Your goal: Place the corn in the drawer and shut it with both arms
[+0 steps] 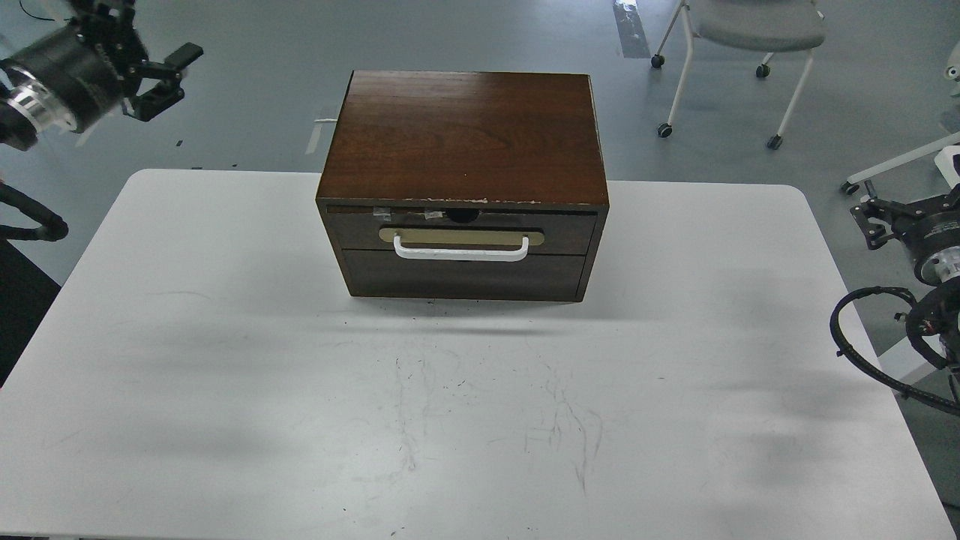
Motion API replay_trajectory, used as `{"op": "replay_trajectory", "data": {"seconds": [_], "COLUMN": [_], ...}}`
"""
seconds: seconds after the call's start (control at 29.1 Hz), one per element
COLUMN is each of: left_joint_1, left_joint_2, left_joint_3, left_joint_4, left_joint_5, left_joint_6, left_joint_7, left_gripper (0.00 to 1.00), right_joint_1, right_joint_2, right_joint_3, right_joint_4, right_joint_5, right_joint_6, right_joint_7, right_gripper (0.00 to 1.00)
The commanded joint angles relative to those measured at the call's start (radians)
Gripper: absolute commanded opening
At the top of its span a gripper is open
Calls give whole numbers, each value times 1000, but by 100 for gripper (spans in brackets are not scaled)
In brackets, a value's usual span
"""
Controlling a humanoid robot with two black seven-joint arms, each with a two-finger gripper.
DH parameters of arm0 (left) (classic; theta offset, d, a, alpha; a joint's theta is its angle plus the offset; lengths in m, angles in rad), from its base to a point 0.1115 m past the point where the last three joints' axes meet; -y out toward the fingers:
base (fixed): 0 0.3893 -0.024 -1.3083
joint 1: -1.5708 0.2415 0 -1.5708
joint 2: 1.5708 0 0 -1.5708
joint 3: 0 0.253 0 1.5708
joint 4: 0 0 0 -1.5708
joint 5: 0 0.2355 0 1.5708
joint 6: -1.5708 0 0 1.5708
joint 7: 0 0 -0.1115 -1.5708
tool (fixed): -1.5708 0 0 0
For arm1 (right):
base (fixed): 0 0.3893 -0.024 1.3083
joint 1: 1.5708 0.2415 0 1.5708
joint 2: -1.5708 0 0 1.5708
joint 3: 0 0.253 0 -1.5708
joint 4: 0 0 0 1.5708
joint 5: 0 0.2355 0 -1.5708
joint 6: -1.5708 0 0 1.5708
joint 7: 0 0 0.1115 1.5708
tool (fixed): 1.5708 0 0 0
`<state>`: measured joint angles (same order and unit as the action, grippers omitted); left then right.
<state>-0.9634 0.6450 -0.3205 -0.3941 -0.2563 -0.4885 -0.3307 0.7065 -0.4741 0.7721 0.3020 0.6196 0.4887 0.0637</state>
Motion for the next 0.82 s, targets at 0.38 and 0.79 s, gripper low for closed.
{"op": "replay_trajectory", "data": {"seconds": [0.38,0.79], "left_joint_1": [219,255], "left_joint_2": [-194,-200], "left_joint_3": [-218,-219], "left_joint_4": [118,116], "left_joint_5": [-152,-152], "left_joint_6": [0,0], "left_joint_7": [84,81], "left_gripper": [98,98], "right_joint_1": [99,59], "right_joint_2": [133,163], "right_joint_3": [-46,-46], "right_joint_4": [-21,-21], "right_joint_5": [-9,-9], "right_joint_6": [0,0], "right_joint_7": [7,10], "right_gripper": [100,100]}}
